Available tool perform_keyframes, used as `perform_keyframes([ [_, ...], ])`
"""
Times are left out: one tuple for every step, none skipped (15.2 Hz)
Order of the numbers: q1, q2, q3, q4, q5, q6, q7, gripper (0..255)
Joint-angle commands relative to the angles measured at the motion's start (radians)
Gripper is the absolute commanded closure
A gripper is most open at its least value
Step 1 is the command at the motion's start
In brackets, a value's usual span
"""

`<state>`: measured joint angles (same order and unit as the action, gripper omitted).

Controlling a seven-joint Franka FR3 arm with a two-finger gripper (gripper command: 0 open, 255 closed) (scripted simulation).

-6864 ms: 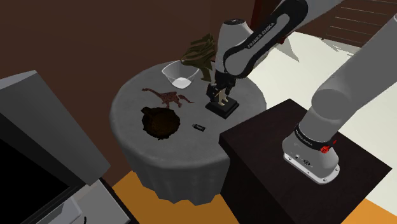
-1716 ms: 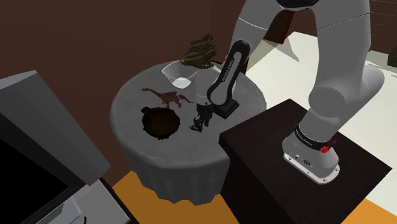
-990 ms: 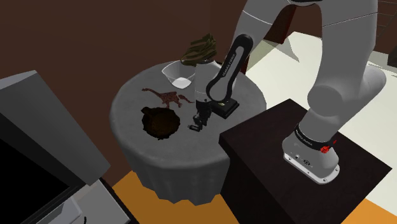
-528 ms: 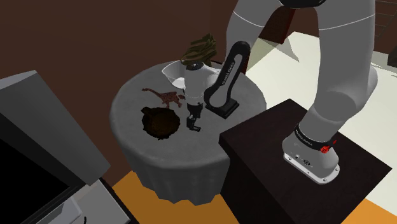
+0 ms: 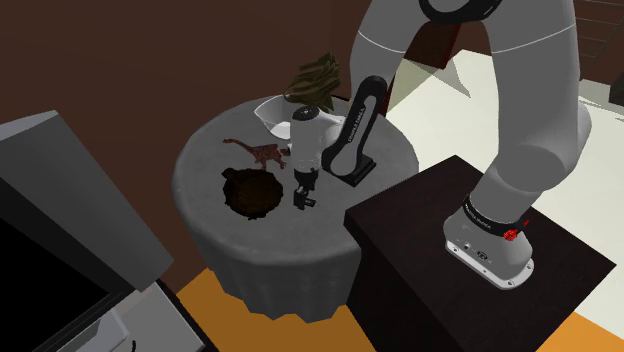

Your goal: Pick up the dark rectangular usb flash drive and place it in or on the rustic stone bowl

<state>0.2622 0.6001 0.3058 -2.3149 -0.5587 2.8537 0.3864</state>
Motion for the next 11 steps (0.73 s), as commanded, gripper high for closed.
perform_keyframes([
  [0.001,0.001,-0.001,0.001,-0.001,0.001,0.001,0],
  [0.001,0.001,-0.001,0.001,-0.001,0.001,0.001,0],
  [0.001,0.001,-0.001,0.001,-0.001,0.001,0.001,0],
  [0.001,0.001,-0.001,0.001,-0.001,0.001,0.000,0],
  [0.001,0.001,-0.001,0.001,-0.001,0.001,0.000,255],
  [0.001,0.001,-0.001,0.001,-0.001,0.001,0.000,255],
  [0.001,0.001,-0.001,0.001,-0.001,0.001,0.000,255],
  [0.001,0.001,-0.001,0.001,-0.001,0.001,0.000,255],
  [0.001,0.001,-0.001,0.001,-0.001,0.001,0.000,255],
  [0.001,0.001,-0.001,0.001,-0.001,0.001,0.000,255],
  [0.001,0.001,-0.001,0.001,-0.001,0.001,0.000,255],
])
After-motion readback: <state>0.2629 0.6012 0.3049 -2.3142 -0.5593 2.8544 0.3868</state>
